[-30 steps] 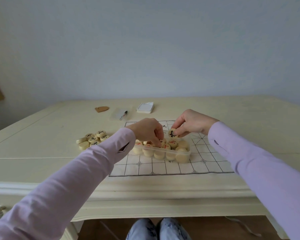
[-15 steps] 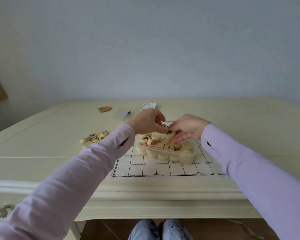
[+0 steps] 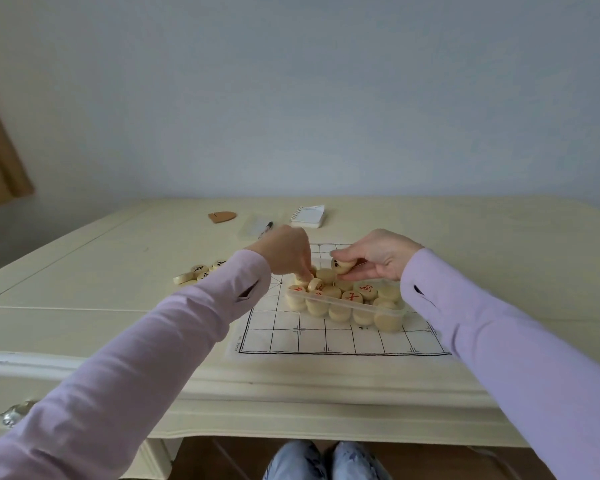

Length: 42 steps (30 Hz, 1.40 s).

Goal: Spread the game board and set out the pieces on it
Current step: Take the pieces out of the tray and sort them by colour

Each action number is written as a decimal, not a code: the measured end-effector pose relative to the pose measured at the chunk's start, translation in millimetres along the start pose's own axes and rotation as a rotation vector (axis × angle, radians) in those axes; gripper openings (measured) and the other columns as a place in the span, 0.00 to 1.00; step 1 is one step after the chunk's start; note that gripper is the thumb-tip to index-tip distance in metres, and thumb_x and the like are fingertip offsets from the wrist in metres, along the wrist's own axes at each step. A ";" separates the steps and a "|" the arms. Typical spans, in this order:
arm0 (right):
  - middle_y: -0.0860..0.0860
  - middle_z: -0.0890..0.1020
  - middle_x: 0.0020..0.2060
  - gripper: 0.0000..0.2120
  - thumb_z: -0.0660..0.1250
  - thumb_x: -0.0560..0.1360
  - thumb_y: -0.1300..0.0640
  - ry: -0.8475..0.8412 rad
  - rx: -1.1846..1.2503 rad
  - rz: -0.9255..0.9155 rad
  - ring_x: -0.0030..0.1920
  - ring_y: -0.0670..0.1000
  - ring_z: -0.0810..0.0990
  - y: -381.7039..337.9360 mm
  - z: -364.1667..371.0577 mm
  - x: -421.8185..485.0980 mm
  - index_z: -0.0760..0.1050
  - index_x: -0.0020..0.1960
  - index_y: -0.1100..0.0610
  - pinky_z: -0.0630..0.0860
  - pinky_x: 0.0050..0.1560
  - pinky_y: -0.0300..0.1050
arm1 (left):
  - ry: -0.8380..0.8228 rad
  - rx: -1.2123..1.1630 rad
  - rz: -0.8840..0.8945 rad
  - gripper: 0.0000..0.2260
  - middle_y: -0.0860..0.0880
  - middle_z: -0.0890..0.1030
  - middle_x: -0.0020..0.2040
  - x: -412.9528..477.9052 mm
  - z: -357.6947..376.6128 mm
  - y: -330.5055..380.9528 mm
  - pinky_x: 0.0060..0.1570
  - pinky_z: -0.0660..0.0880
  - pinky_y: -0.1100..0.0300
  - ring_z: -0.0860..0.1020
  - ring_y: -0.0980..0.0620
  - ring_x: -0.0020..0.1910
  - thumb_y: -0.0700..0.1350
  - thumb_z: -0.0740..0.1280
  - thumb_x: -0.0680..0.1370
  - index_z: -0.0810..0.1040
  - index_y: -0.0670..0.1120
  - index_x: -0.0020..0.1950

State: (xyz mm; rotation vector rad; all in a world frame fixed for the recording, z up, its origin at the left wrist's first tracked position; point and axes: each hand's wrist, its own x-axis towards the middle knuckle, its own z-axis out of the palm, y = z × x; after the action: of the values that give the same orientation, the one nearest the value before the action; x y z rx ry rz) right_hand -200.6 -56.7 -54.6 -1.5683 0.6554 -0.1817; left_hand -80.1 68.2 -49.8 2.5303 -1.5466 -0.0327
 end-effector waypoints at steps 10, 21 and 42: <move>0.58 0.81 0.41 0.12 0.71 0.72 0.65 0.010 0.014 -0.019 0.39 0.53 0.82 2.2 0.9 -3.0 0.77 0.53 0.70 0.82 0.38 0.41 | -0.080 0.247 -0.059 0.13 0.50 0.69 0.27 8.8 6.7 10.7 0.33 0.68 0.60 0.73 0.49 0.35 0.52 0.75 0.67 0.78 0.43 0.38; 0.55 0.82 0.40 0.04 0.72 0.71 0.63 -0.070 0.042 -0.149 0.41 0.50 0.82 -12.9 30.0 -2.9 0.79 0.46 0.61 0.82 0.38 0.40 | 0.255 -0.083 -0.022 0.10 0.49 0.82 0.42 -14.4 -13.1 -17.5 0.48 0.76 0.55 0.80 0.49 0.43 0.51 0.70 0.74 0.81 0.45 0.45; 0.54 0.80 0.44 0.13 0.76 0.66 0.57 0.006 -0.497 -0.165 0.39 0.56 0.84 -7.1 184.6 20.0 0.74 0.43 0.60 0.82 0.45 0.48 | -0.148 -0.084 -0.558 0.07 0.49 0.82 0.30 -113.1 -16.2 -137.7 0.44 0.78 0.60 0.79 0.57 0.26 0.44 0.71 0.69 0.77 0.43 0.32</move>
State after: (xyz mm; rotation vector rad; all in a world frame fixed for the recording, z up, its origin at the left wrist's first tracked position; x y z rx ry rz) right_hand -91.6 92.1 -76.4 -2.1032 0.6026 -0.1528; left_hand -9.0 231.8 -64.2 2.8509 -0.8078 -0.3538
